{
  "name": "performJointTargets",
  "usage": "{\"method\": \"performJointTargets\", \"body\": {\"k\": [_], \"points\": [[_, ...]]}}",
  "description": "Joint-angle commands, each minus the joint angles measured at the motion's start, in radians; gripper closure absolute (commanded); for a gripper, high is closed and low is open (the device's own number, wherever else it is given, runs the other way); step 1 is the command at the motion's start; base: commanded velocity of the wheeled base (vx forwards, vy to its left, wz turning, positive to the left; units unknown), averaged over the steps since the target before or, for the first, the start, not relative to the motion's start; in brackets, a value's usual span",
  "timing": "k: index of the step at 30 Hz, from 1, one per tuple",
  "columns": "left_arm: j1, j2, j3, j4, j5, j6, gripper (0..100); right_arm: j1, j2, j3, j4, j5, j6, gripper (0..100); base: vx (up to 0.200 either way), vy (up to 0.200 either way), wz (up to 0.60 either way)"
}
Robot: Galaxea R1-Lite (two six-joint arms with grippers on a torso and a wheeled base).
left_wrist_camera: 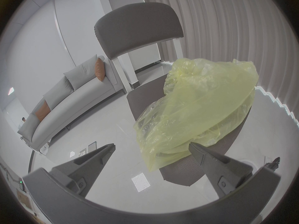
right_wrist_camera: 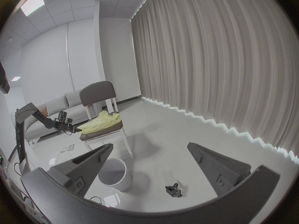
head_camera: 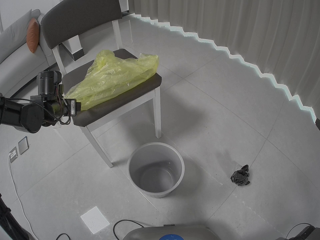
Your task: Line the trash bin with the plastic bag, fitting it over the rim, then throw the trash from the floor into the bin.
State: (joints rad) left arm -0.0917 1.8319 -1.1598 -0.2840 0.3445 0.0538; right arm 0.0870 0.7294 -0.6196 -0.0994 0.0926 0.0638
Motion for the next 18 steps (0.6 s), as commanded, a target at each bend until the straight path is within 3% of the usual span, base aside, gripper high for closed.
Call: {"method": "performJointTargets", "body": {"k": [1, 6, 18], "points": [[0.001, 0.044, -0.026, -0.001, 0.002, 0.000, 0, 0.000, 0.010, 0.006, -0.002, 0.003, -0.001, 0, 0.000, 0.000, 0.00], [0.020, 0.059, -0.090, 0.002, 0.002, 0.014, 0, 0.002, 0.008, 0.014, -0.006, 0.006, -0.002, 0, 0.000, 0.000, 0.00], [0.038, 0.027, -0.089, 0.006, 0.001, 0.014, 0, 0.007, 0.005, 0.027, -0.006, 0.006, -0.025, 0, 0.000, 0.000, 0.00]]}}
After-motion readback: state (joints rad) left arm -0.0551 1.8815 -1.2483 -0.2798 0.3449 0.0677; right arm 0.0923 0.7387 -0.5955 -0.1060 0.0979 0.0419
